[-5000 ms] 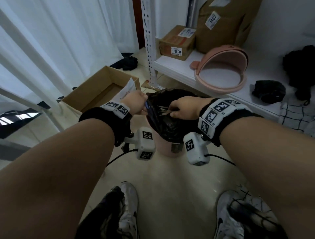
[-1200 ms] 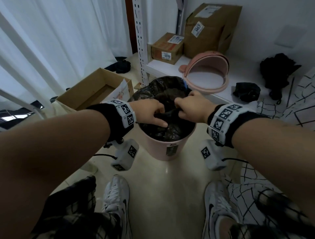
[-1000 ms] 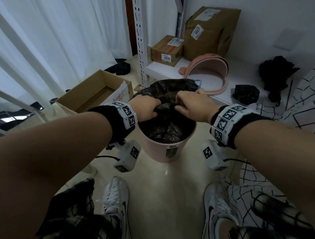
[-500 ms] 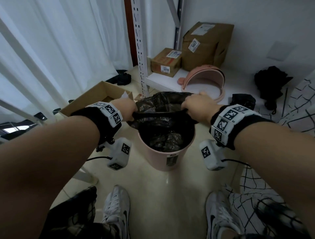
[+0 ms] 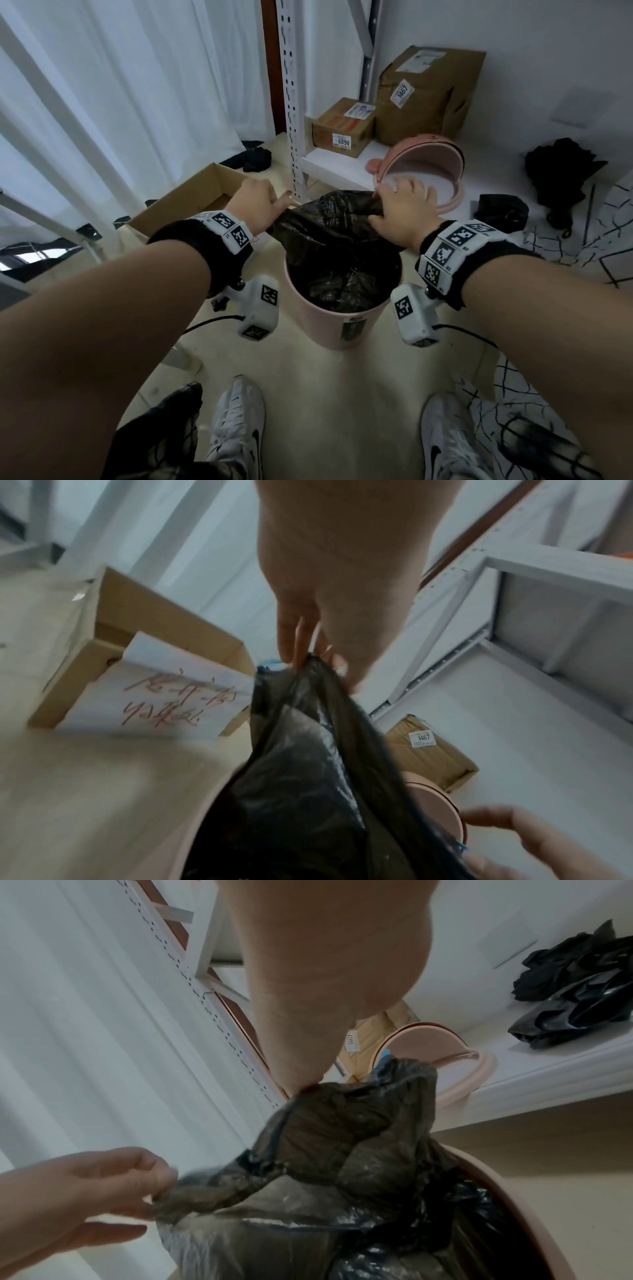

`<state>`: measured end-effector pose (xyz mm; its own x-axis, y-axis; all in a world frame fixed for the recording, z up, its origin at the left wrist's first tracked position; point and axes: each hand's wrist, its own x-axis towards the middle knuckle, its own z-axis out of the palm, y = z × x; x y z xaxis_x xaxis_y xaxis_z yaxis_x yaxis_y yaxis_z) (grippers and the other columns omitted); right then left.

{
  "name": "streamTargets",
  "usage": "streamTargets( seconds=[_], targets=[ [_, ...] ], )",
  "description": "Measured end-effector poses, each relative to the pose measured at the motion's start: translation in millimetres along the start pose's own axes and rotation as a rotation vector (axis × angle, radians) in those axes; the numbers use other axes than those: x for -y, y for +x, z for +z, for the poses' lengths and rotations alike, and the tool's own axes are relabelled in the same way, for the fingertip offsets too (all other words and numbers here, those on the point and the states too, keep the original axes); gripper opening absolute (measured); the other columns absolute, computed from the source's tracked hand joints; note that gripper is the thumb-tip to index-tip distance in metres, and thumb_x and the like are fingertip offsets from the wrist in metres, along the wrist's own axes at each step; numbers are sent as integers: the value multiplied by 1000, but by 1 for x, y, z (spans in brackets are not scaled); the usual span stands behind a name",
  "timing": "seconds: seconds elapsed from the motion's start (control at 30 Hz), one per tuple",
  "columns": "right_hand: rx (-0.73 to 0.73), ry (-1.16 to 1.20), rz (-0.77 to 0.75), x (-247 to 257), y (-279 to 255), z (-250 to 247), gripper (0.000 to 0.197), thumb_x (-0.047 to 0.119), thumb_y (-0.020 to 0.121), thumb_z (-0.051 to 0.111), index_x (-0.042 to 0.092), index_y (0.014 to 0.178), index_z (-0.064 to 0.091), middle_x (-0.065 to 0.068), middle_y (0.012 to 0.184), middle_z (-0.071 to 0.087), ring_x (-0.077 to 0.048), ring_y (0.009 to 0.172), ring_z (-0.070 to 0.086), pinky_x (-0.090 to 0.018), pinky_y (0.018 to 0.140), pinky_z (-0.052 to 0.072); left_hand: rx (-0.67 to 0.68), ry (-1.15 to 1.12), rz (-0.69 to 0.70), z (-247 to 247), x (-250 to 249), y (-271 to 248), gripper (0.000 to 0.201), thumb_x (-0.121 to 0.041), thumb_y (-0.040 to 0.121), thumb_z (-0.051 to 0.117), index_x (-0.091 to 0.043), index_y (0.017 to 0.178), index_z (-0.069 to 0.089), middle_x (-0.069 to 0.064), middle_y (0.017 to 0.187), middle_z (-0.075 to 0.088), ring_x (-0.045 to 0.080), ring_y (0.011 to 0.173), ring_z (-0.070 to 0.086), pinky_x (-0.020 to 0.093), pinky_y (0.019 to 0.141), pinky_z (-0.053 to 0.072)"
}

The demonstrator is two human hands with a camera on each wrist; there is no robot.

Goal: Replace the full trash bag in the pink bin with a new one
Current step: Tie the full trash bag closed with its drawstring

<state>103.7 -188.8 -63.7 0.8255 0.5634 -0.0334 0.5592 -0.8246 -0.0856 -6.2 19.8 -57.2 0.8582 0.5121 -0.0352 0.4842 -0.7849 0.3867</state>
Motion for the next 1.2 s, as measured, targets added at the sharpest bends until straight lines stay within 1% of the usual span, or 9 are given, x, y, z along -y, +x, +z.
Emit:
streamTargets(
  seconds=[0.1,0.2,0.3,0.43,0.6,0.7,0.8,0.93,1.2],
  targets=[
    [132,82,174,-6,6,10,66,40,85,56,20,140,26,-19,154,9,-47,137,24,-58,111,25,91,-19,-248,13,6,6,77,-55,86,53,-3,139,31,19,134,38,36,120,45,40,98,41],
    [226,169,148,-7,9,16,59,28,88,56,12,138,31,-25,139,33,-44,117,48,-46,98,45,209,-187,-358,22,6,9,82,-61,89,42,0,143,27,15,140,44,36,125,48,42,106,42],
    [171,141,13,1,8,16,39,12,89,51,3,127,47,-23,124,55,-37,112,53,-40,93,47,298,-48,-292,27,5,13,56,-44,94,48,1,127,50,20,132,54,30,111,56,36,99,43],
    [-36,220,-78,14,4,13,31,10,91,51,7,120,58,-17,121,62,-34,112,57,-37,93,46,419,28,-282,26,9,14,35,-33,91,60,-4,71,57,14,75,67,22,68,54,30,65,44],
    [-122,386,-29,17,2,9,61,4,89,49,8,144,24,-18,116,59,-33,104,59,-37,85,47,369,256,-230,17,7,1,41,-27,95,51,3,122,56,19,122,61,30,112,59,32,83,44],
    [35,169,-13,11,3,2,13,4,89,51,-2,99,57,-16,87,61,-33,98,61,-32,71,40,292,356,-199,6,-2,-1,48,-40,97,43,-1,124,52,19,124,57,34,115,54,38,94,43],
    [135,56,0,6,0,-8,17,7,89,51,4,72,50,-7,63,42,-30,80,54,-29,66,35,276,361,-193,-3,-17,-3,54,-41,99,36,2,131,47,19,136,49,35,124,46,41,104,35],
    [112,-8,25,2,-6,-25,13,7,89,53,2,77,55,-6,63,42,-29,76,49,-30,69,39,329,311,-167,-14,-36,-15,45,-26,102,34,7,130,46,20,139,49,30,132,44,34,109,32],
    [72,14,6,-1,-29,-41,23,10,91,52,-5,104,64,-22,108,64,-35,100,60,-33,82,44,433,304,-111,-33,-34,-39,23,-17,96,51,2,90,63,15,88,61,24,80,59,21,72,48]
  ],
)
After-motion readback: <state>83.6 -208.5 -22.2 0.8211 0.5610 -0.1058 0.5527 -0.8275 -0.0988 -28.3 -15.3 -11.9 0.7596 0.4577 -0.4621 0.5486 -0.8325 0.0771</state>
